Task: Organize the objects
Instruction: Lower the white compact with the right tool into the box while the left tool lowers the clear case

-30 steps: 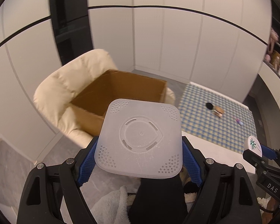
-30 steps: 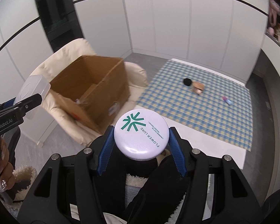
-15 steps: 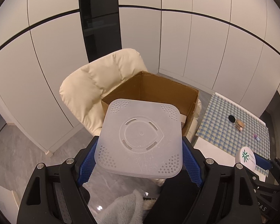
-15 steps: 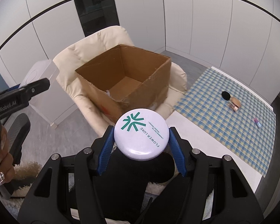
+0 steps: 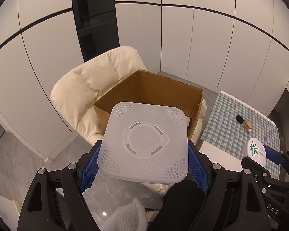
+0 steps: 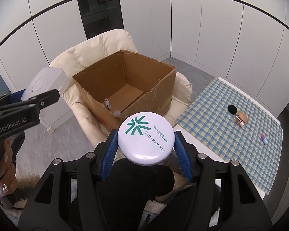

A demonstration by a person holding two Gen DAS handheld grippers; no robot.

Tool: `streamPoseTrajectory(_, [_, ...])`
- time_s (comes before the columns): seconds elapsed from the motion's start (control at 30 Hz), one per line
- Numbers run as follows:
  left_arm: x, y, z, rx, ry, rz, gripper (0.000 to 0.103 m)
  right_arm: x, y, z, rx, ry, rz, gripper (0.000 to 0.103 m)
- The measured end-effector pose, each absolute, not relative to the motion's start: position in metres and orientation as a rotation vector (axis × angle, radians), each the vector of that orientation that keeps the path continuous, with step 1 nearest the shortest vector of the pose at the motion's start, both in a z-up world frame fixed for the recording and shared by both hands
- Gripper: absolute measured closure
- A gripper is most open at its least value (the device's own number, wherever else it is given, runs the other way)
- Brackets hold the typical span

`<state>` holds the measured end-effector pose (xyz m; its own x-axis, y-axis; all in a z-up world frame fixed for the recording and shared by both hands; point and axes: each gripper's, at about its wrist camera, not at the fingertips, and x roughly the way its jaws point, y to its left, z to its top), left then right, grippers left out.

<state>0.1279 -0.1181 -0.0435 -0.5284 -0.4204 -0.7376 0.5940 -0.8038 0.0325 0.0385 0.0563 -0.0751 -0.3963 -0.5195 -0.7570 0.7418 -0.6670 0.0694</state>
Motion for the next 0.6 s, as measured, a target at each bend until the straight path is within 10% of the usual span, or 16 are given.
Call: streamPoseTrajectory(0.6, [0.07,-0.175,-0.076,1.028,0.398,-2.239,0.02,-0.017,-0.023,-0.107,1.03,0.421,-2.034,0.043])
